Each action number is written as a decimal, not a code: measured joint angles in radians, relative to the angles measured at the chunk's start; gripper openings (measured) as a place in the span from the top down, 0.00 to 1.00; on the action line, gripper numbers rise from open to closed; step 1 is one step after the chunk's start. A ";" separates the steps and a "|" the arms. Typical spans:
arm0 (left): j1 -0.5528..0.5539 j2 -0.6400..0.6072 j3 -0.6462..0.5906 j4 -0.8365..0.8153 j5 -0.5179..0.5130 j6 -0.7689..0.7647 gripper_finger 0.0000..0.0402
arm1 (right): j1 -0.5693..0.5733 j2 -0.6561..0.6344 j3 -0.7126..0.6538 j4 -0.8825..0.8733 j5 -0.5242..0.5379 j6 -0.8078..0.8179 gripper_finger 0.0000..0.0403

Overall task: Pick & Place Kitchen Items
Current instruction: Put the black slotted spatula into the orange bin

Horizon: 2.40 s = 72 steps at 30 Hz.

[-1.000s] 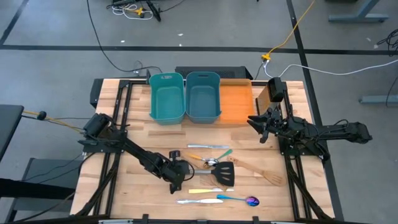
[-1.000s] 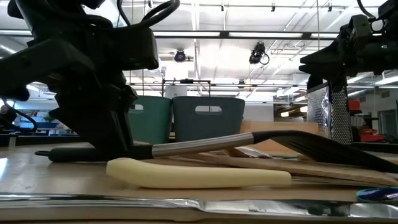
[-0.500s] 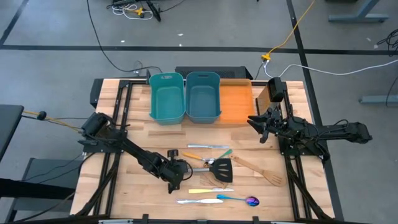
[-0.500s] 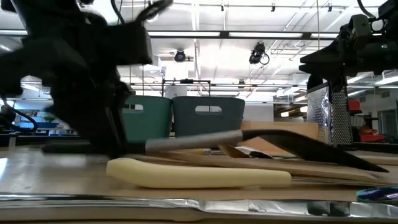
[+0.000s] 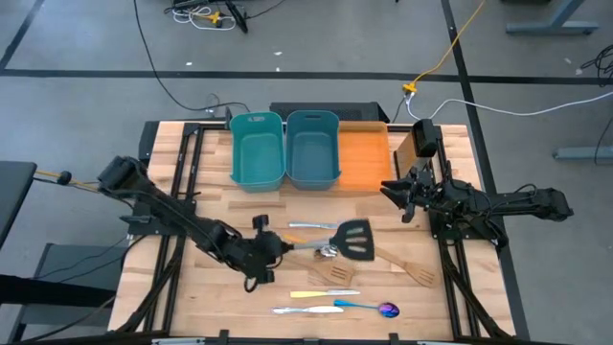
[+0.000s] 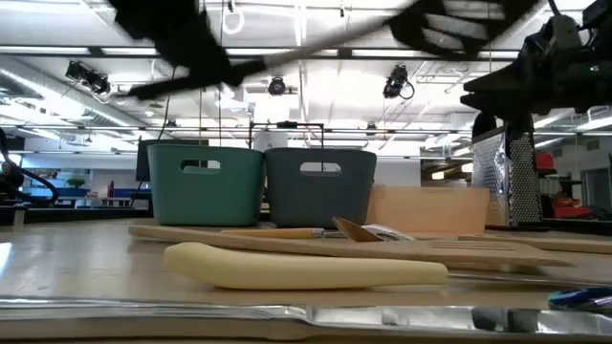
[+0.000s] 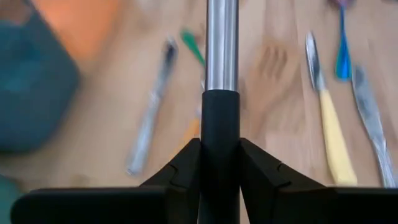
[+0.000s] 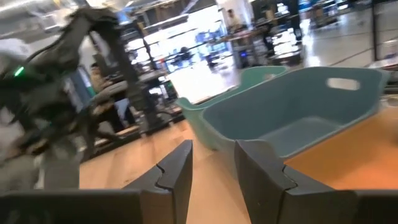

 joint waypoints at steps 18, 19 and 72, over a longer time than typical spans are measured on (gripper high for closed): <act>0.203 -0.305 0.002 0.008 -0.233 0.203 0.78 | 0.000 0.000 0.000 0.063 -0.117 -0.003 0.68; 0.230 -0.305 0.002 0.007 -0.224 0.205 0.78 | 0.000 0.000 0.000 0.065 -0.126 -0.003 0.67; 0.776 0.157 -0.165 1.444 0.843 0.085 0.78 | -0.073 0.825 0.590 0.336 0.050 -0.273 0.68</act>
